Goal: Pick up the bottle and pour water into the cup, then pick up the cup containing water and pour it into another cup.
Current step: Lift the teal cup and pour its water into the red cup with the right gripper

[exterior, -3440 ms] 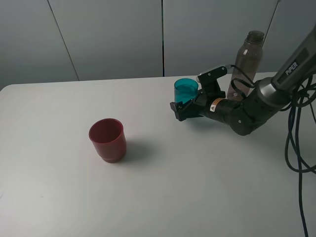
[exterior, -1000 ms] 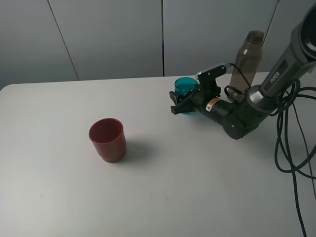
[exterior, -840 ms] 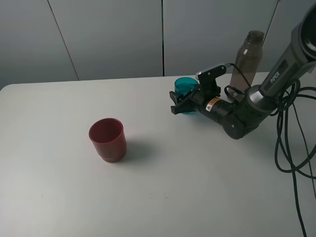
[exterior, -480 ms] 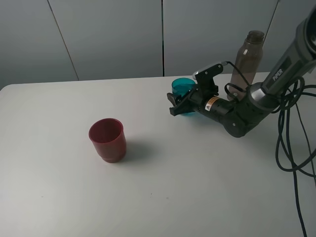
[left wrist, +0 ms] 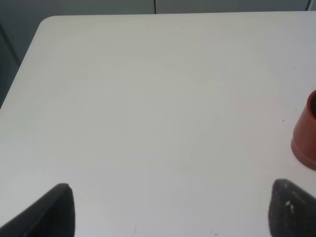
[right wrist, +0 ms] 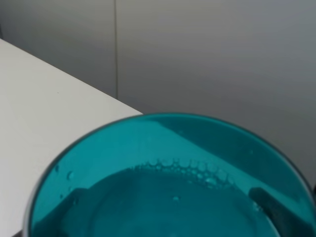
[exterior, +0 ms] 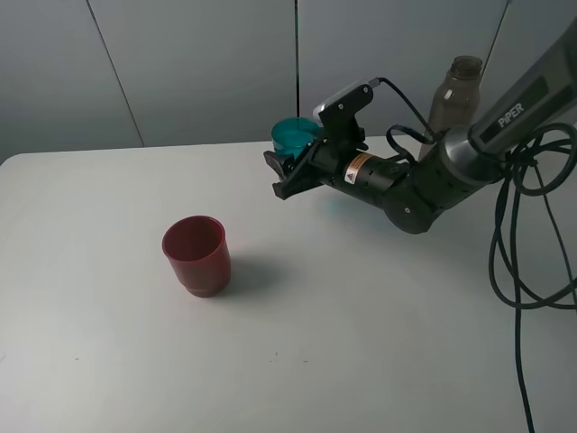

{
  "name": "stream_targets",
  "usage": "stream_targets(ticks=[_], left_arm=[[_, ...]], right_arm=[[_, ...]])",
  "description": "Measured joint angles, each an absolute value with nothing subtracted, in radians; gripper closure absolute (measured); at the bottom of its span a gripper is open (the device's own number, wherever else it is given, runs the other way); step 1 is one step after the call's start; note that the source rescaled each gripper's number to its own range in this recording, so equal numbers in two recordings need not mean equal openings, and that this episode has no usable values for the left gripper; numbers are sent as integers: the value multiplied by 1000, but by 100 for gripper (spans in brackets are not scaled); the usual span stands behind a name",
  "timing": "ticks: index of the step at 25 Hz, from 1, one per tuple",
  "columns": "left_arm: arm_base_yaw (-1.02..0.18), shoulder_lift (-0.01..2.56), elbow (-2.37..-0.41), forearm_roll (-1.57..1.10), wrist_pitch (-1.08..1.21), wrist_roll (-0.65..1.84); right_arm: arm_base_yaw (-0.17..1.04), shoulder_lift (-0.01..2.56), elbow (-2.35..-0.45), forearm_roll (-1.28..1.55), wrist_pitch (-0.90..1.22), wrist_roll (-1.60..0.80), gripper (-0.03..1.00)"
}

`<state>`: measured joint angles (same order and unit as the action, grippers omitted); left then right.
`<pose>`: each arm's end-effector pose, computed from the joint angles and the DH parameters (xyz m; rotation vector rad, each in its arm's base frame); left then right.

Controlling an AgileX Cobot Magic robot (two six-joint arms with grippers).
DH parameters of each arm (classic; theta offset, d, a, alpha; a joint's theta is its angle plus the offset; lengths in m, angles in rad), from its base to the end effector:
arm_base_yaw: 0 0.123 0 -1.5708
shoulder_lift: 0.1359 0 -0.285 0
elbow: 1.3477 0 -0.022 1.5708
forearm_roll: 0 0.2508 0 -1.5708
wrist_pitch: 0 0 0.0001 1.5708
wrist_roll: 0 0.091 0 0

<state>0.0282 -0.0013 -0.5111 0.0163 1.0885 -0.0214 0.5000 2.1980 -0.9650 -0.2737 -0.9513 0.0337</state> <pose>-0.0075 0.0011 0.2781 -0.0522 2.0590 0.0237 0.3477 0.2128 0.0907 -0.7077 1.6570 0.4644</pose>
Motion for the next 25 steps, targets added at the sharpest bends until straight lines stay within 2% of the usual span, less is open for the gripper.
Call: stream_targets(ticks=[10, 25], left_arm=[[28, -1, -511, 16, 1088, -21], [28, -1, -511, 20, 1088, -21]], right_arm=[[597, 2198, -1087, -331, -743, 23, 93], [646, 2198, -1142, -535, -736, 16, 93]])
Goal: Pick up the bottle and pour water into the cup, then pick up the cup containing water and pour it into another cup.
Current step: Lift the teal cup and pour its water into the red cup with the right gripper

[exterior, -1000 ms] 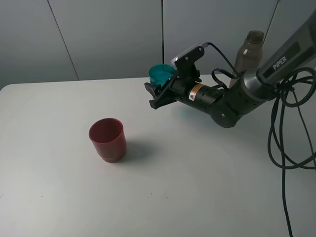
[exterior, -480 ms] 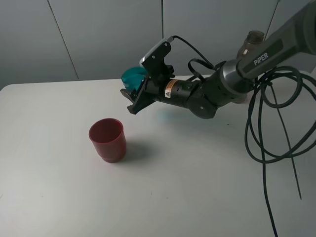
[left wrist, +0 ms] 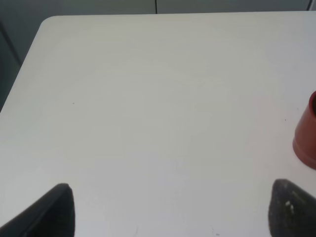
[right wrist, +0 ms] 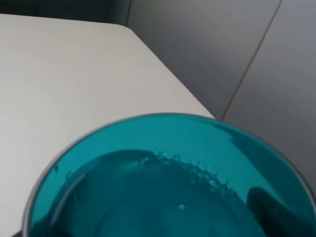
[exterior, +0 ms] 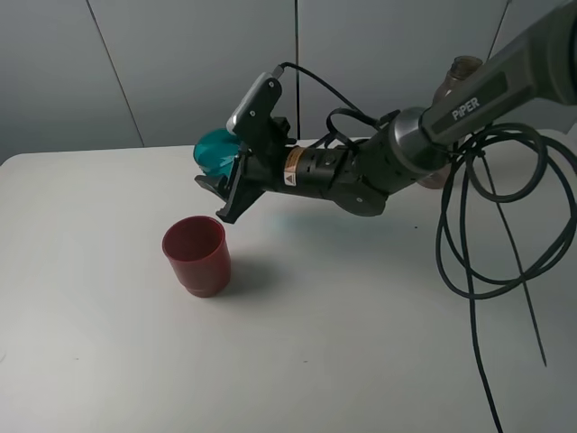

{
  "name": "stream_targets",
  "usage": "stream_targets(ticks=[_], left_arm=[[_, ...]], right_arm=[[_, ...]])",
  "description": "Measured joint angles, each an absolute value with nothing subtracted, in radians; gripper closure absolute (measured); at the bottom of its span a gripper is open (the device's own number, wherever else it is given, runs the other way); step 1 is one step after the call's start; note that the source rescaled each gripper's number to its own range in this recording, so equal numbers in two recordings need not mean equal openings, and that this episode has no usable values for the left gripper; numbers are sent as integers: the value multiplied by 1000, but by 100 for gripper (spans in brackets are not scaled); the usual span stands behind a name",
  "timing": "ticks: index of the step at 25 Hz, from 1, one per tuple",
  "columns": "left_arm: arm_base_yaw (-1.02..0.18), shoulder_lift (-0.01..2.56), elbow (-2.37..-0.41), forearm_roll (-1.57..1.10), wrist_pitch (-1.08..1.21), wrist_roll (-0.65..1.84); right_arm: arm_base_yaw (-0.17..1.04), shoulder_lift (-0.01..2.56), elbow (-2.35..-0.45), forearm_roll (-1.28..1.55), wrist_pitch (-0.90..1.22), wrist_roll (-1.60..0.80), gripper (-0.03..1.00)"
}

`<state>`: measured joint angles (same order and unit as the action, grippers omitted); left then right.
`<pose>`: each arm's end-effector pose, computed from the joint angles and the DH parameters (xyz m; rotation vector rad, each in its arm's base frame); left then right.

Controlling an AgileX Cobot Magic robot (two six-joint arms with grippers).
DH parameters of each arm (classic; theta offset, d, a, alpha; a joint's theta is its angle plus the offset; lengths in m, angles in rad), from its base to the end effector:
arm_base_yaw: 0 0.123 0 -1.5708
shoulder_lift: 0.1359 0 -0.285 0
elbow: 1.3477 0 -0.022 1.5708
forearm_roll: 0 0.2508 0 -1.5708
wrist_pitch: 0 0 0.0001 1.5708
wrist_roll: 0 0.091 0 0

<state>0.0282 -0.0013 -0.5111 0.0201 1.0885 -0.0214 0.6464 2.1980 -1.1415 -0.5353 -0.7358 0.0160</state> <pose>-0.0075 0.0014 0.2781 -0.0525 2.0590 0.0283 0.3313 0.2890 0.1087 -1.1445 1.5032 0.4979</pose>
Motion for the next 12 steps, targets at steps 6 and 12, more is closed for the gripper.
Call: stream_targets(ticks=[6, 12], left_arm=[[28, -1, -511, 21, 1088, -21], [28, -1, -511, 23, 1088, -21]], right_arm=[[646, 2198, -1142, -593, -739, -10, 93], [647, 2198, -1142, -593, -742, -125, 93]])
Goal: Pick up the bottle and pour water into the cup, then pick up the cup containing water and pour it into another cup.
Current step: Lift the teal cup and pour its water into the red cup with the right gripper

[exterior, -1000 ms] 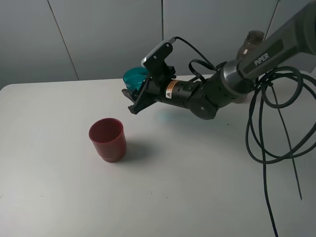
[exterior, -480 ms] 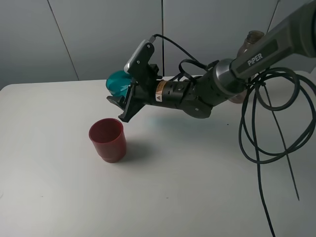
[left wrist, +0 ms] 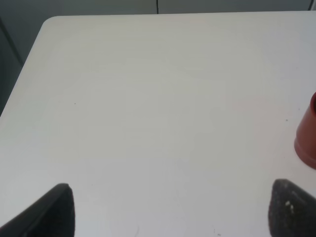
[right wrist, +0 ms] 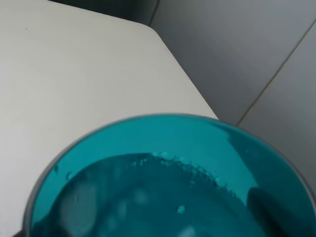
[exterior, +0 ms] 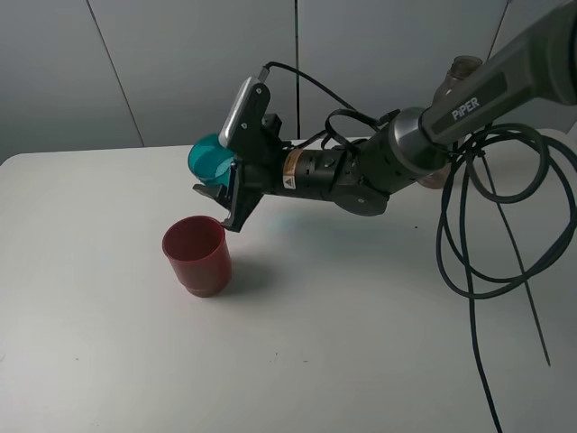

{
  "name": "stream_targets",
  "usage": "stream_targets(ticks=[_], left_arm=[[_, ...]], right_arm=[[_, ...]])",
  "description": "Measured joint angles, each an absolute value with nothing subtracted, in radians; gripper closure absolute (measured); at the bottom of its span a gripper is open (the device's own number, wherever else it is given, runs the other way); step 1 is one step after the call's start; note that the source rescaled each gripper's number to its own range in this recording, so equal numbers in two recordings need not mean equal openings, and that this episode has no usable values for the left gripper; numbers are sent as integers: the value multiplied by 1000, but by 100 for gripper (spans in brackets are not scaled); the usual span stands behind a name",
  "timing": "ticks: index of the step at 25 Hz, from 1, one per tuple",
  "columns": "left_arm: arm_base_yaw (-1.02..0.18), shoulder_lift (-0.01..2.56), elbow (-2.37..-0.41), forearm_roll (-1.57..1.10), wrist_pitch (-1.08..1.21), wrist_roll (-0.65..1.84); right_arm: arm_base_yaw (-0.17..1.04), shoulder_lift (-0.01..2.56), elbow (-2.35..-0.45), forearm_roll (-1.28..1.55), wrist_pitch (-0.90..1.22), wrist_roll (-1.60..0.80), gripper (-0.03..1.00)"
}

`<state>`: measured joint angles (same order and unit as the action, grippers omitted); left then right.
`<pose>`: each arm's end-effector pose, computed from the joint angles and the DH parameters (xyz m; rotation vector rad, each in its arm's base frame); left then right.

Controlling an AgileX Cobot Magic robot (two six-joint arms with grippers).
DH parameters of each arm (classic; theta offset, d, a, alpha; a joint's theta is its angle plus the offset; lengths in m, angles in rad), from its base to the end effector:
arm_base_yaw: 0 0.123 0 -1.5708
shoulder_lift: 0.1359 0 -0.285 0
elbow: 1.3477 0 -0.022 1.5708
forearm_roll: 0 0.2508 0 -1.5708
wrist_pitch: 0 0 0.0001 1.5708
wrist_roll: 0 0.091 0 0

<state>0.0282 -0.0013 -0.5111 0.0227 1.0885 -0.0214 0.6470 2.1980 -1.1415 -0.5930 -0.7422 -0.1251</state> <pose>-0.0076 0.0016 0.2781 -0.0527 2.0590 0.0314 0.3280 0.2908 0.1081 -1.2954 1.3702 0.4071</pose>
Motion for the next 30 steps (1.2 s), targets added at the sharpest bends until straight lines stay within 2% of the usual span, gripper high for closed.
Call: stream_targets(ticks=[30], left_arm=[[28, -1, -511, 23, 1088, -21]], right_arm=[[685, 2198, -1142, -588, -750, -836, 93]])
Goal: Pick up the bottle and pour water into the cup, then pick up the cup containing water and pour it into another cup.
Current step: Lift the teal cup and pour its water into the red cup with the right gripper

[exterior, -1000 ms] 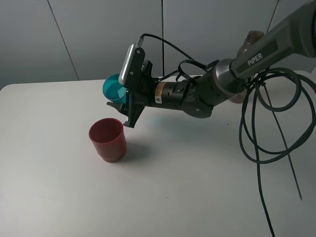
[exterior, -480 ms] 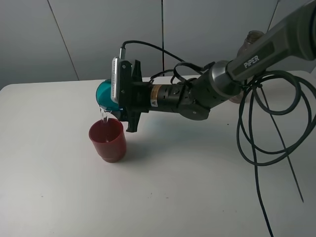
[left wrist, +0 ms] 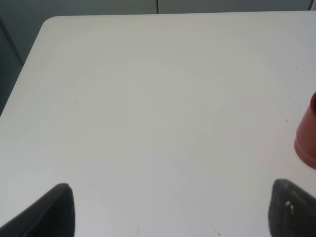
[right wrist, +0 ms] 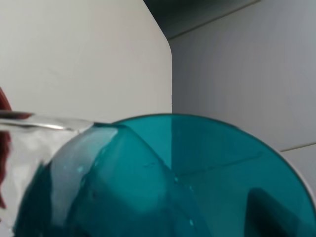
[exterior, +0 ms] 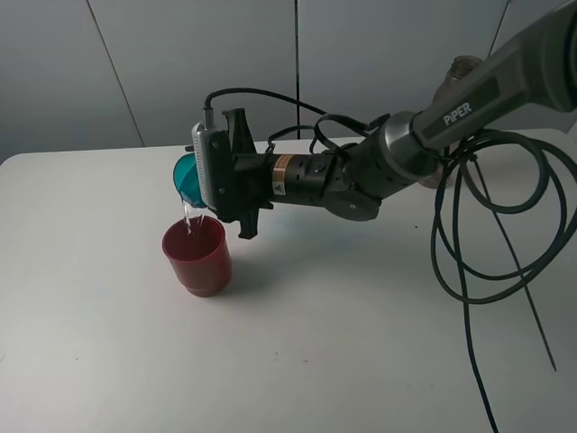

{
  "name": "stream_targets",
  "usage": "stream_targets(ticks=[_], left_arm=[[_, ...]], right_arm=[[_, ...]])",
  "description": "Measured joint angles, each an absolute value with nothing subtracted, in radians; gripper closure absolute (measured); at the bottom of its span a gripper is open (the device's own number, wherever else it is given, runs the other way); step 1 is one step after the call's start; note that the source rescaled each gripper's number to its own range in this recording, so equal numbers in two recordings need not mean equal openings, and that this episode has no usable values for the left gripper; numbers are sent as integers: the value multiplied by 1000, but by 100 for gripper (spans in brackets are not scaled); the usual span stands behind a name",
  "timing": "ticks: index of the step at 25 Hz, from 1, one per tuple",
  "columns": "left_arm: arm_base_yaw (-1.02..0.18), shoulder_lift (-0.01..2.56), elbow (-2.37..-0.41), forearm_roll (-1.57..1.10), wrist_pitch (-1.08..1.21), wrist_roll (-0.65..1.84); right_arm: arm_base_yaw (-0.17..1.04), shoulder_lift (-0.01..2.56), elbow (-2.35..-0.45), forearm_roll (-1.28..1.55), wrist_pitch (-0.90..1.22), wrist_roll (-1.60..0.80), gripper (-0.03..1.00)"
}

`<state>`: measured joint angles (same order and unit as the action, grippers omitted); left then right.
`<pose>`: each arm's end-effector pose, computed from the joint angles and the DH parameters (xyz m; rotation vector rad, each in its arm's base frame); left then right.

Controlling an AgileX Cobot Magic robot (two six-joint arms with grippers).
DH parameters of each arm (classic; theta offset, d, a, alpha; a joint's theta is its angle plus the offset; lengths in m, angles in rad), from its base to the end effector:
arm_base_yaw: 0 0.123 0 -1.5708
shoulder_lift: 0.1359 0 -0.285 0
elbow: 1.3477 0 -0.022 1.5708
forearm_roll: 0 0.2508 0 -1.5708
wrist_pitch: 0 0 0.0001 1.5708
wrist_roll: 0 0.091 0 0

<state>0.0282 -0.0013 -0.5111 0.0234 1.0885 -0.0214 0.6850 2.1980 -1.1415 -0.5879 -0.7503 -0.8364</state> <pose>-0.0076 0.0017 0.2781 -0.0527 2.0590 0.0323 0.3169 0.3033 0.1089 -1.6795 0.7925 -0.0552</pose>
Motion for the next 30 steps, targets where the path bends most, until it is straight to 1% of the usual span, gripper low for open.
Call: stream_targets(ticks=[11, 16, 30], left_arm=[[28, -1, -511, 23, 1088, -19], [28, -1, -511, 23, 1088, -17], [28, -1, -511, 23, 1088, -19]], right_arm=[[685, 2198, -1144, -540, -855, -972, 93], [685, 2198, -1148, -505, -867, -1086, 93], [685, 2198, -1150, -461, -904, -1312, 93]])
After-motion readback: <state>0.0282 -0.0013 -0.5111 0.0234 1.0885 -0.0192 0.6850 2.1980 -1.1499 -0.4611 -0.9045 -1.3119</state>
